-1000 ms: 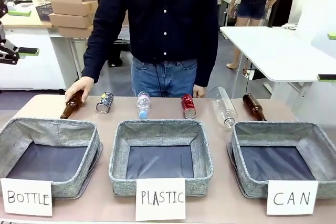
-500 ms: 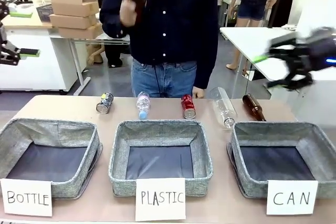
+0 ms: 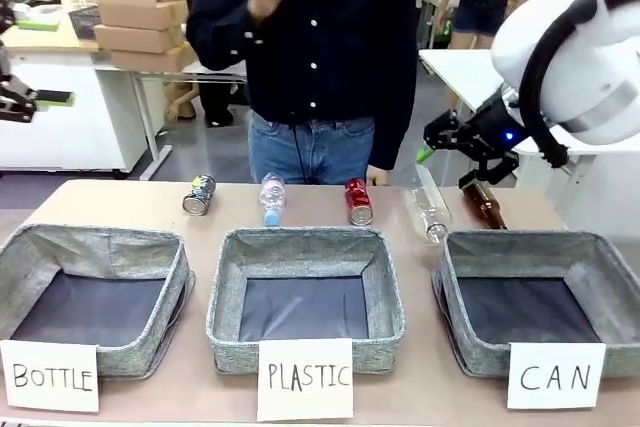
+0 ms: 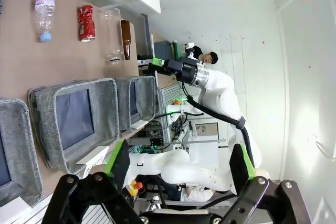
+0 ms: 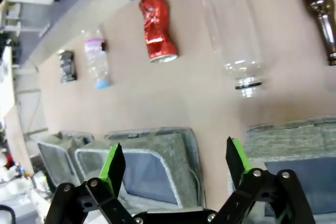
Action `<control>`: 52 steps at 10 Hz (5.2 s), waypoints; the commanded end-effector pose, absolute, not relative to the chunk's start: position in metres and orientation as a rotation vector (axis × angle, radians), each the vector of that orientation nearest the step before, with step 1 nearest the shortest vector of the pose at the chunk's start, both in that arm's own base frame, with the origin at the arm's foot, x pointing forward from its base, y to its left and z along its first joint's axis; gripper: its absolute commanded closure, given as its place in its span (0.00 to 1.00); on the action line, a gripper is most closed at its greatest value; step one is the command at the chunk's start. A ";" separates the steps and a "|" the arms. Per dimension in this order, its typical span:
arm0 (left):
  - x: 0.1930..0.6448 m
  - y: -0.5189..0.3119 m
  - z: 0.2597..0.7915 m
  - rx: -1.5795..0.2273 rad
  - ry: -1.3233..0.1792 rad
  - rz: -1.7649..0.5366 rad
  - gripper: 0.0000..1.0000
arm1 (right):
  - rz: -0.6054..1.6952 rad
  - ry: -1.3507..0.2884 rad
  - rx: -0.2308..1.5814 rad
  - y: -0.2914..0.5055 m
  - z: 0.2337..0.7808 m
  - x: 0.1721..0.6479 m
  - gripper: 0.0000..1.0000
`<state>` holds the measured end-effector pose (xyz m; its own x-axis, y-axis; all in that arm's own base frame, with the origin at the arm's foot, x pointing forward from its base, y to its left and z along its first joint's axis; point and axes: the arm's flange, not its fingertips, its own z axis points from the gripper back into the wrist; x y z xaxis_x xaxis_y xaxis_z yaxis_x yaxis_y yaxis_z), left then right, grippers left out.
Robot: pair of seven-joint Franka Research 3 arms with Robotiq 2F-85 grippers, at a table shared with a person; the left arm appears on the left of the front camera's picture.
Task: Sort the can waste into the basket.
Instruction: Pick up the can waste from the table and place it in the right Fabric basket.
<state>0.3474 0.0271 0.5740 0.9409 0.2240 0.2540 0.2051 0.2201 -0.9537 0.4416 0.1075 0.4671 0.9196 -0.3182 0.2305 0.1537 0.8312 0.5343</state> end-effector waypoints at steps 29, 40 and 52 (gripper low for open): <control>0.348 0.026 0.576 -1.379 -0.392 -0.007 0.00 | 0.096 -0.169 0.063 0.284 0.306 0.627 1.00; 0.348 0.026 0.576 -1.379 -0.392 -0.007 0.00 | 0.349 -0.014 0.269 0.017 0.425 0.322 1.00; 0.348 0.026 0.576 -1.379 -0.392 -0.007 0.00 | 0.311 -0.016 0.244 0.020 0.407 0.310 0.00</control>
<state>0.3473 0.0269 0.5744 0.9413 0.2212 0.2550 0.2064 0.2206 -0.9533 0.3318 0.0128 0.4258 0.9423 0.3330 0.0338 -0.3316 0.9151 0.2293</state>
